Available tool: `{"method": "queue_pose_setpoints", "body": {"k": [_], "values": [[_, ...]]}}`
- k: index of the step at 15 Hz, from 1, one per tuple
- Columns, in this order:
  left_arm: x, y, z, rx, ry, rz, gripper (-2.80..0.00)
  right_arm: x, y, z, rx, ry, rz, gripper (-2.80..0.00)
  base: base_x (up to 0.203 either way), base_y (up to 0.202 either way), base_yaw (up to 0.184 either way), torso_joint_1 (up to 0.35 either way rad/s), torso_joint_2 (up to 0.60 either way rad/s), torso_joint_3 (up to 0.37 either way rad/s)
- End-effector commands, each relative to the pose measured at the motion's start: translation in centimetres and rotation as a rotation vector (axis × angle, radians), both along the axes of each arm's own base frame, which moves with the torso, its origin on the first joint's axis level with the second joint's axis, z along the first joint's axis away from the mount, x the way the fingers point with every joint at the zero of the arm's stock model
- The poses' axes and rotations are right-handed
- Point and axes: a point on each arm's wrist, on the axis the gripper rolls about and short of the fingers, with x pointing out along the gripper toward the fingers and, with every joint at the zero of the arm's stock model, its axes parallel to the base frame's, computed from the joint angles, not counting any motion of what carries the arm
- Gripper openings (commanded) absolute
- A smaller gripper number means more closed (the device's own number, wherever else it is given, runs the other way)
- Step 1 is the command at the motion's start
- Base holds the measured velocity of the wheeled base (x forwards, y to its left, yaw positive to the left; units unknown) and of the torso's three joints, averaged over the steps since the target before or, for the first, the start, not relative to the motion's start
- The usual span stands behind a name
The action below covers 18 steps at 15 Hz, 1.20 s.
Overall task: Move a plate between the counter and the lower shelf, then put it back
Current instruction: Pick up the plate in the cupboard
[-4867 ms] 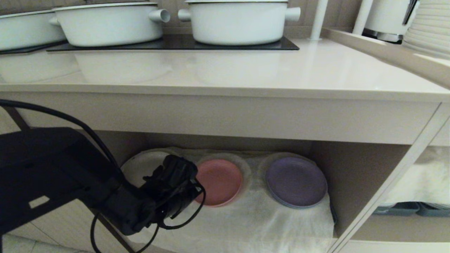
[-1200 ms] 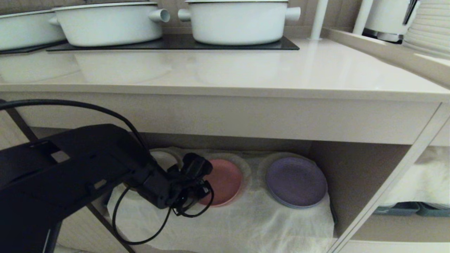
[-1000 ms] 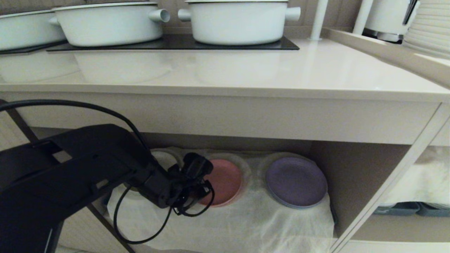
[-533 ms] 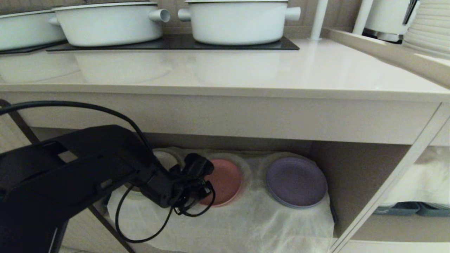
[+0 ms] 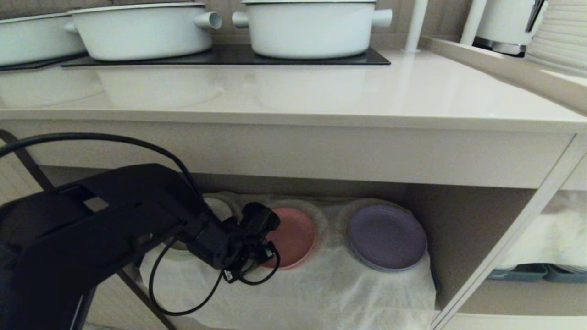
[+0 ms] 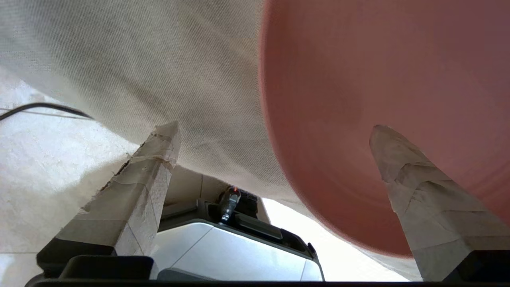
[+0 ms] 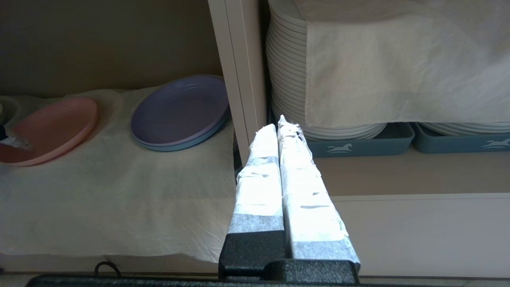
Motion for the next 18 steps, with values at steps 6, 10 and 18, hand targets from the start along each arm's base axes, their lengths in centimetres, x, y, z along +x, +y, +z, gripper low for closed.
{"method": "queue_pose_setpoints", "body": {"k": [6, 10, 18], "values": [[0.45, -0.11, 0.0, -0.003, -0.011, 0.012, -2.8, 0.0, 0.0, 0.0, 0.0, 0.0, 0.0, -2.8, 0.0, 0.0, 0.0, 0.0, 0.0, 0.0], [0.58, -0.18, -0.08, -0.002, -0.013, 0.013, -2.8, 0.0, 0.0, 0.0, 0.001, -0.001, 0.0, -2.8, 0.0, 0.0, 0.0, 0.0, 0.0, 0.0], [0.62, -0.17, -0.08, 0.009, -0.02, 0.02, -2.8, 0.0, 0.0, 0.0, 0.0, 0.0, 0.0, -2.8, 0.0, 0.0, 0.0, 0.0, 0.0, 0.0]]}}
